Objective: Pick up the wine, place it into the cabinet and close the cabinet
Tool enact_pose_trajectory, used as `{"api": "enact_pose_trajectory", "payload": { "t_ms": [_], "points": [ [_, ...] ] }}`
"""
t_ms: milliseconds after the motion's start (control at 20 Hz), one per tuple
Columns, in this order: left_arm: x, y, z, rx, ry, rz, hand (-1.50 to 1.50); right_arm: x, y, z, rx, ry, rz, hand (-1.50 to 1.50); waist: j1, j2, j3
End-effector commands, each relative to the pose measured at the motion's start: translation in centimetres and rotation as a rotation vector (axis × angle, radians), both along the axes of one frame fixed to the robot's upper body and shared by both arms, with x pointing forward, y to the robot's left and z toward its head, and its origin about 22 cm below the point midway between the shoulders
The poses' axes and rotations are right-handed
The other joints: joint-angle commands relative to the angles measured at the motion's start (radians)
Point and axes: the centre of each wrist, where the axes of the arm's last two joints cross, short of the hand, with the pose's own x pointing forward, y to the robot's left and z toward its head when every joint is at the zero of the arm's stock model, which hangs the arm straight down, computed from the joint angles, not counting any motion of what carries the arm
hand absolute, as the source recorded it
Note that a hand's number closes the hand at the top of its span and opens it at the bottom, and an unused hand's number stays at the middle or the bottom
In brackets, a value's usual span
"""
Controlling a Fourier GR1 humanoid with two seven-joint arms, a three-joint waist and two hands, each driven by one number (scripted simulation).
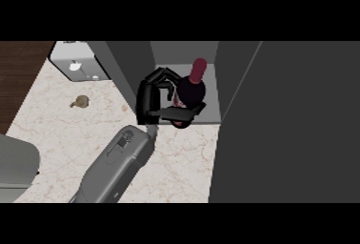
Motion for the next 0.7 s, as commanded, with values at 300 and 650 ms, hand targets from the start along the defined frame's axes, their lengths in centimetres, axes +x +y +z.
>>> {"api": "enact_pose_trajectory", "payload": {
  "t_ms": [300,650],
  "points": [
    [4.0,0.8,0.2,0.02,0.068,-0.001,1.5,-1.0,0.3,-0.4,0.038,-0.028,0.035,-1.5,-0.006,0.003,0.0],
    [5.1,0.6,0.4,0.021,0.067,0.028,1.5,-2.0,-0.6,0.1,0.031,-0.03,0.028,-1.5,-0.009,0.002,0.0]
  ]
}}
